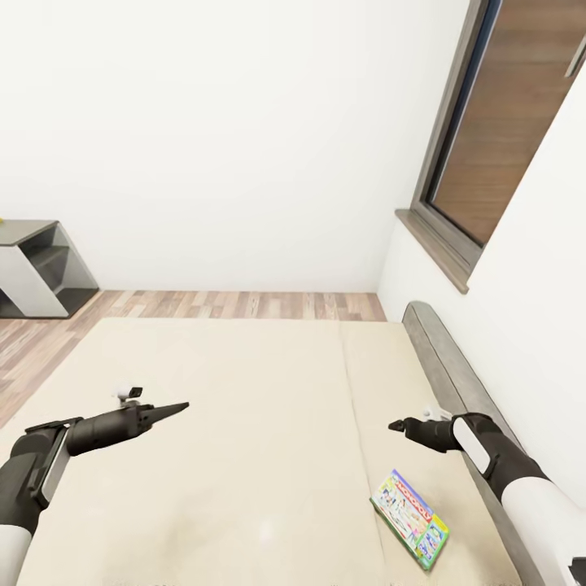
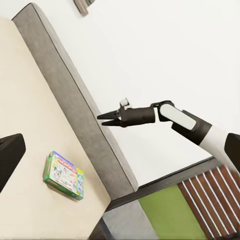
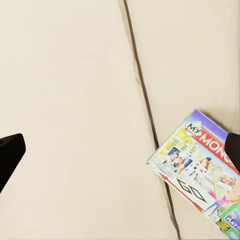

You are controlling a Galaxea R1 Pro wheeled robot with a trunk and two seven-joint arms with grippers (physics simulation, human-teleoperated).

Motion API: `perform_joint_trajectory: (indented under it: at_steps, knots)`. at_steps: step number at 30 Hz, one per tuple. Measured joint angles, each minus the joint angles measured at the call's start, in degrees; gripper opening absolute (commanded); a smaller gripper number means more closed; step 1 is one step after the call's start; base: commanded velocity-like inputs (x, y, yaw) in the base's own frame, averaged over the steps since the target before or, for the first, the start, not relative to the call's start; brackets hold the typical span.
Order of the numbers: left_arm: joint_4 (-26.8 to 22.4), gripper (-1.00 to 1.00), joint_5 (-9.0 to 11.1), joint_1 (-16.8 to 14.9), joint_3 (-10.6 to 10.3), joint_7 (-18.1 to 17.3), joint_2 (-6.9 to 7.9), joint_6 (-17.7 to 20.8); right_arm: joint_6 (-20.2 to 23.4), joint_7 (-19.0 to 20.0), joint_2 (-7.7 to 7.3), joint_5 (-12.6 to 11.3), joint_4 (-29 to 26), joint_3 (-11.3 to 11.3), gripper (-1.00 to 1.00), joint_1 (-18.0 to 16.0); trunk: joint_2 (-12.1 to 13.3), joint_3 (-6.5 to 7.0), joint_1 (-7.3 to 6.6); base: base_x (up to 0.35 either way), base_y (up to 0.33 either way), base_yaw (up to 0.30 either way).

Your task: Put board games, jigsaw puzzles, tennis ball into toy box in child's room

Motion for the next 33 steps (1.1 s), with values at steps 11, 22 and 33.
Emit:
perform_joint_trajectory:
  at_steps: [11,22,33]
  knots:
    - [0.0,1.0,0.0,0.0,-1.11,0.0,0.01,0.01,-0.48,0.04,-0.3,0.5,2.03,-0.03,1.0,-1.65,0.0,-1.04,0.0,0.0,0.0,0.0]
    - [0.0,1.0,0.0,0.0,-1.21,0.0,0.01,0.01,-0.5,0.06,-0.65,0.6,2.13,0.01,1.0,-1.77,0.0,-2.08,0.0,0.0,0.0,0.0]
    - [-1.42,1.0,0.02,0.07,-1.28,0.0,0.02,-0.06,-0.43,0.3,-0.82,0.6,1.96,0.05,1.0,-1.78,-0.01,-3.12,0.0,0.0,0.0,0.0]
